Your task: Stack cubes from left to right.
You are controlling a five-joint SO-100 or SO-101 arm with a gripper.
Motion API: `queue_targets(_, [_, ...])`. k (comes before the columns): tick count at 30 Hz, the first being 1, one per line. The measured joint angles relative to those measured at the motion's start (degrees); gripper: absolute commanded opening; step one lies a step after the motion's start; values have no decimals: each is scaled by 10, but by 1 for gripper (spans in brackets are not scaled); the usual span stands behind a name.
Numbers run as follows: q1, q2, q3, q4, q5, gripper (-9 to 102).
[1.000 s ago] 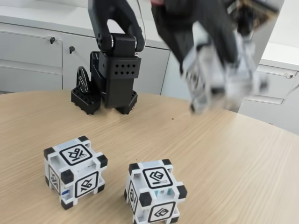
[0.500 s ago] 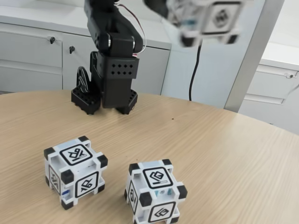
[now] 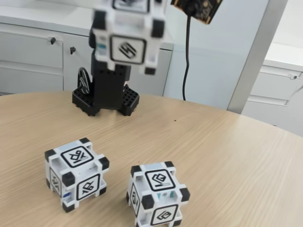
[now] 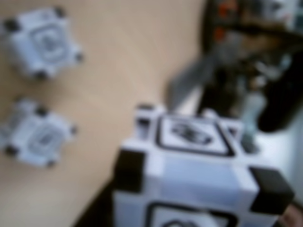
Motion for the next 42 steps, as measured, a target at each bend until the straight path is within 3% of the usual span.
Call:
queue_targets(8, [3,0,0,84,-51,16])
queue_targets(18, [22,-7,0,87,-92,16])
queue_targets(30, [49,-256,0,87,-107,18])
queue_targets(42, [51,-280,-45,87,-90,19])
